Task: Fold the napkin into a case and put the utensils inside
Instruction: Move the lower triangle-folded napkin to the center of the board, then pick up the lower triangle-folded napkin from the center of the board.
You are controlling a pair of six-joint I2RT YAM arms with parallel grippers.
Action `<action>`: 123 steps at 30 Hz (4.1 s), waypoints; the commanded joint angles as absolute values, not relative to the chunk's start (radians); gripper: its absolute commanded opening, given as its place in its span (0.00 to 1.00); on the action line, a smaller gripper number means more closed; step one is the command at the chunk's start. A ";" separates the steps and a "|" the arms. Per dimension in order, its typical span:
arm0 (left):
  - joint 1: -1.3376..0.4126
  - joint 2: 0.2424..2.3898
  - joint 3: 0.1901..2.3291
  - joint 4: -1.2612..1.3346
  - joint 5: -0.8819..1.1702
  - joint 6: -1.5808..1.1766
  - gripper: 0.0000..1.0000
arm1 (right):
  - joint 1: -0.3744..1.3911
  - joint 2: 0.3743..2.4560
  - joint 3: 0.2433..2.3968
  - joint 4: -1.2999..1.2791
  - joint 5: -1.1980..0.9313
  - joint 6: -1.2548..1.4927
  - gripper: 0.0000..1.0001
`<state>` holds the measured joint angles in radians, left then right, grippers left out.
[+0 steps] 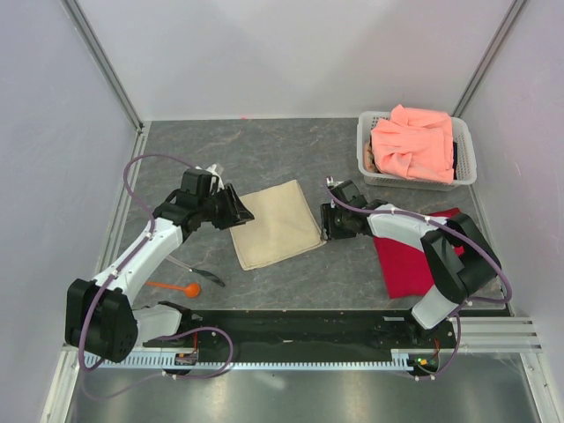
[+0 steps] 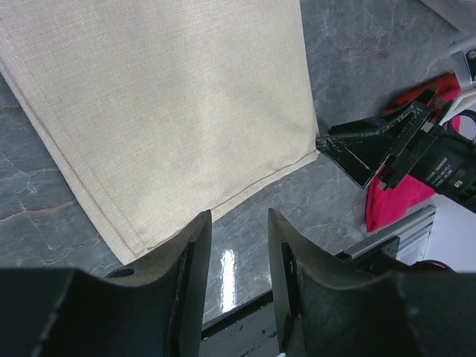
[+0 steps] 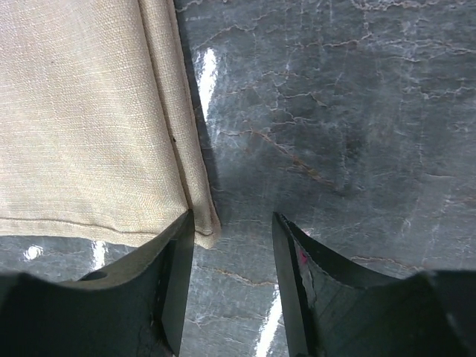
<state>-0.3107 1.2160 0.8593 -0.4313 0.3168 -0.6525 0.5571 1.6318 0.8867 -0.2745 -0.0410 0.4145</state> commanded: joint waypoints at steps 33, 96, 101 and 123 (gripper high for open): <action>-0.273 1.181 0.804 -0.359 0.419 -0.643 0.43 | 0.565 1.634 0.858 -0.173 -0.195 0.411 0.32; 0.075 0.991 0.701 -0.462 0.452 -0.653 0.48 | 1.169 1.973 1.425 -0.494 0.127 0.333 0.59; 0.077 0.999 0.703 -0.456 0.462 -0.657 0.48 | 1.167 1.977 1.422 -0.505 0.150 0.322 0.59; 0.081 0.966 0.706 -0.439 0.495 -0.653 0.51 | 1.169 2.022 1.293 -0.414 0.164 0.354 0.28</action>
<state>0.0731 0.9829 0.7029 -0.4725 0.4576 -0.6666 1.1637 1.9816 1.3354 -0.4168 0.1642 0.3294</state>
